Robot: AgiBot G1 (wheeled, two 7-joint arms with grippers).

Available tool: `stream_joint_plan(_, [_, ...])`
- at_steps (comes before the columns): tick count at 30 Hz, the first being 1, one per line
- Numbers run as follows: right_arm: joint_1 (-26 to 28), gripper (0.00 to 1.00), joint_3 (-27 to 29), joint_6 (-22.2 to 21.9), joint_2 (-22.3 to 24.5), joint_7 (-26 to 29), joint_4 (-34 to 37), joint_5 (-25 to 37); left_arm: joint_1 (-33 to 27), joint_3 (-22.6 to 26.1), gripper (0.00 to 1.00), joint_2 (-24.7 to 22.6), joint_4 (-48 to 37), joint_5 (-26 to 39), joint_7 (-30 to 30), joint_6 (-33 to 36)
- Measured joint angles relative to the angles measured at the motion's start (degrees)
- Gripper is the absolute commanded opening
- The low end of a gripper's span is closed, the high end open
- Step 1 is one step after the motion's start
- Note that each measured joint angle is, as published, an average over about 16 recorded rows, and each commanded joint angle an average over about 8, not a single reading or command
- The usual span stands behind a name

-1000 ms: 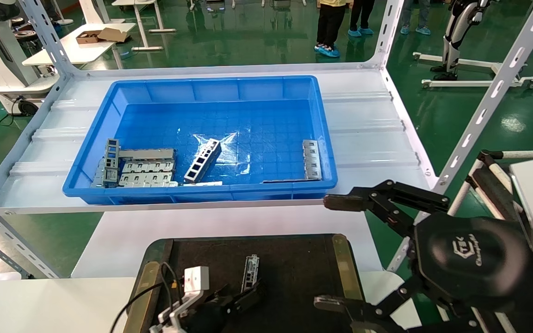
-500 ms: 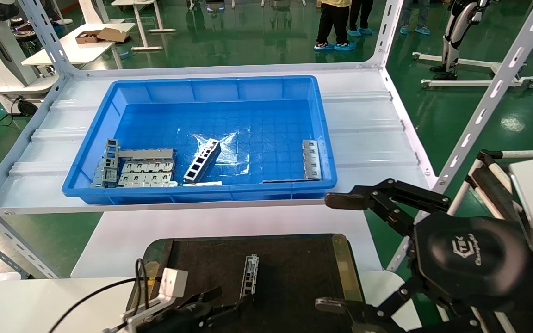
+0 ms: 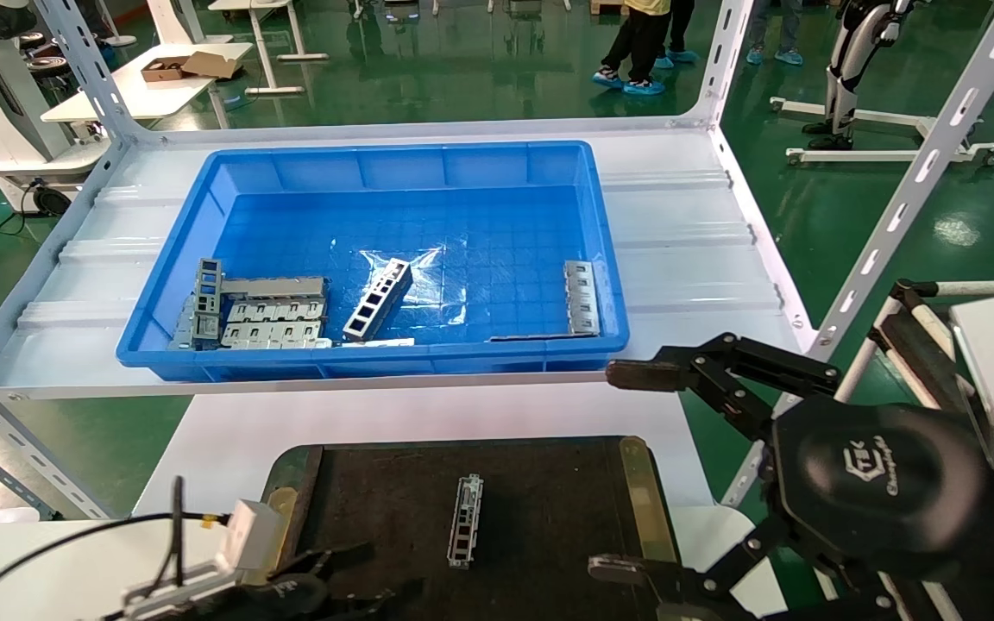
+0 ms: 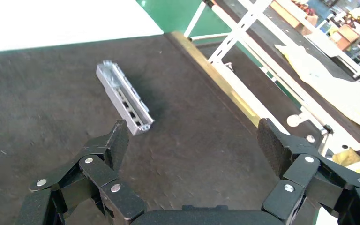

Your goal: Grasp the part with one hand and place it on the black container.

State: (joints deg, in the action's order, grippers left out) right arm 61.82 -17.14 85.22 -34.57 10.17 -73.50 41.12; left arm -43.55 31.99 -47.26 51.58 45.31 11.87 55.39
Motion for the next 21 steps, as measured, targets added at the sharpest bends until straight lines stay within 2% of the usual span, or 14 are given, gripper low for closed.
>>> stream_joint_plan(12, [0.01, 1.00, -0.04, -0.02, 0.01, -0.02, 0.00, -0.02, -1.62, -1.73, 1.00, 6.33, 1.51, -1.46, -3.24, 9.29])
stream_joint_plan(21, [0.01, 1.00, -0.06, -0.03, 0.03, -0.03, 0.00, -0.04, -0.92, -3.39, 1.00, 9.59, 3.16, -3.59, -4.77, 12.47])
